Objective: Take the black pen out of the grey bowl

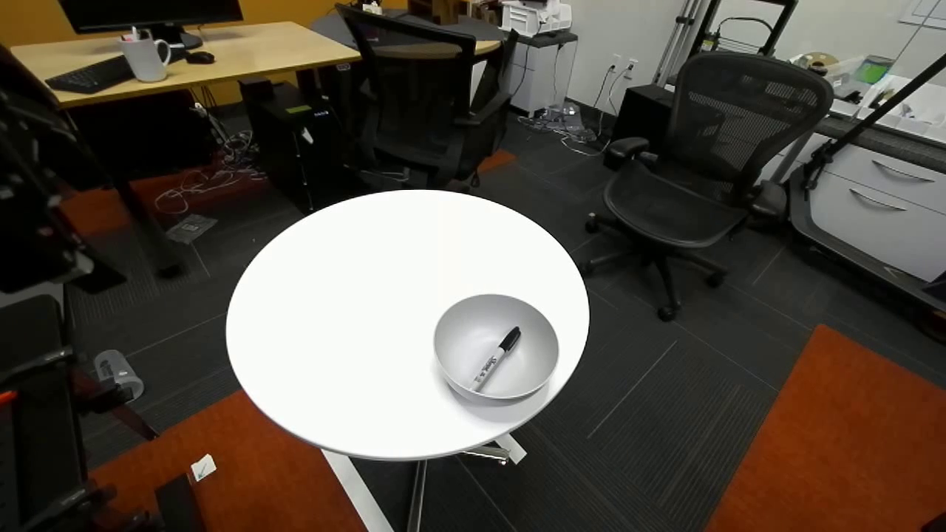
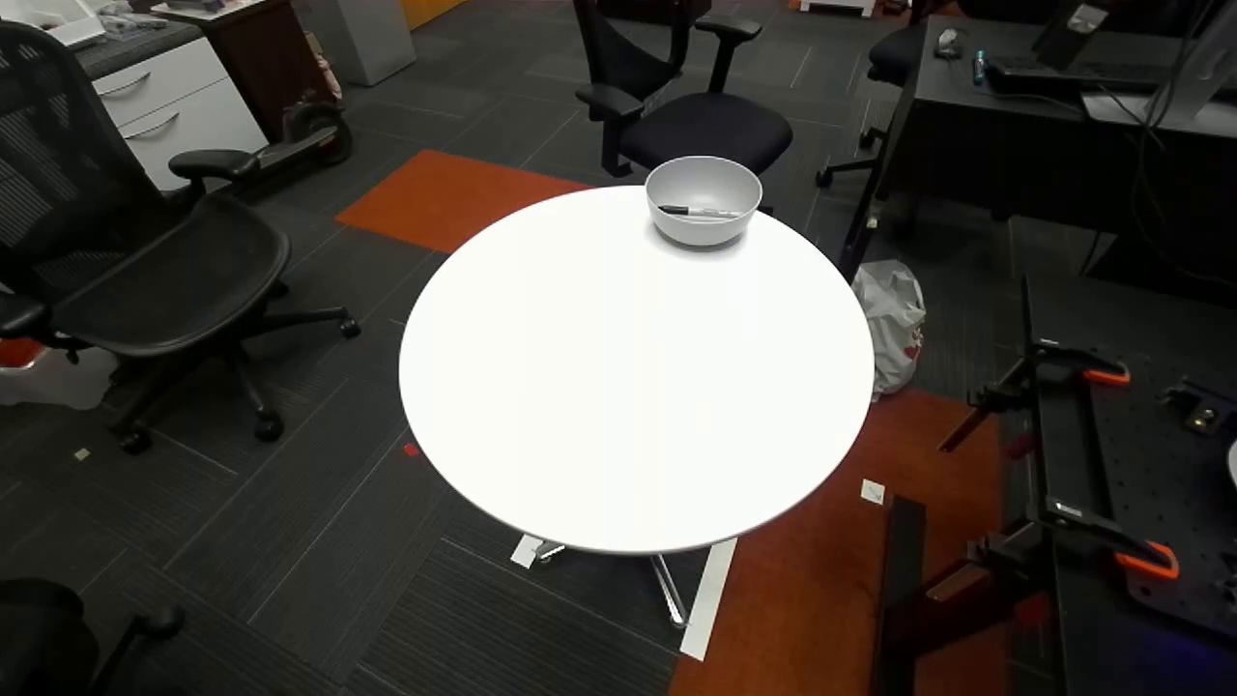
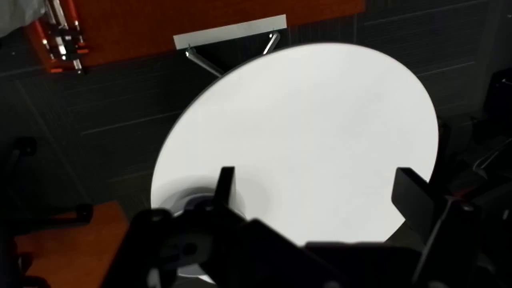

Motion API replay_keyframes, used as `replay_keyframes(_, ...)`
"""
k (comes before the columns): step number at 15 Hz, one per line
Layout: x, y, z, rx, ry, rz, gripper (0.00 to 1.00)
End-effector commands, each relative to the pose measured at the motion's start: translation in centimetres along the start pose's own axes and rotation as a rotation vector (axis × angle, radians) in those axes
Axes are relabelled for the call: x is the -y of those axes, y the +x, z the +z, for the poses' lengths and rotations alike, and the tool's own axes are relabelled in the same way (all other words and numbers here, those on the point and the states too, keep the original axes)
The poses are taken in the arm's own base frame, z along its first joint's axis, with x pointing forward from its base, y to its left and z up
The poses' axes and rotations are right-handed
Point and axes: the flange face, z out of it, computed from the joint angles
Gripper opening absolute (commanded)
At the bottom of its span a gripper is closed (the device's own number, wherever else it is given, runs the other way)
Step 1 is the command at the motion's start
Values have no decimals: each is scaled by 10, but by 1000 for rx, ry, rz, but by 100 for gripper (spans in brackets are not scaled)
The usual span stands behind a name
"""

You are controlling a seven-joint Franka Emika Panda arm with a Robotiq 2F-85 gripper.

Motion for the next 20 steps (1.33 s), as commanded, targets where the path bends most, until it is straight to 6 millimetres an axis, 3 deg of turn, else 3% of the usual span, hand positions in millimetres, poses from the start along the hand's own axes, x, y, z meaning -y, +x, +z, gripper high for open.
replay_keyframes(1, 3, 51, 15, 12, -104, -115, 100)
replay_keyframes(6, 9, 118, 64, 24, -242, -316, 100)
replay_keyframes(12, -3, 191, 122, 50, -353, -414, 100)
replay_keyframes(20, -40, 252, 157, 107, -327, -472, 100)
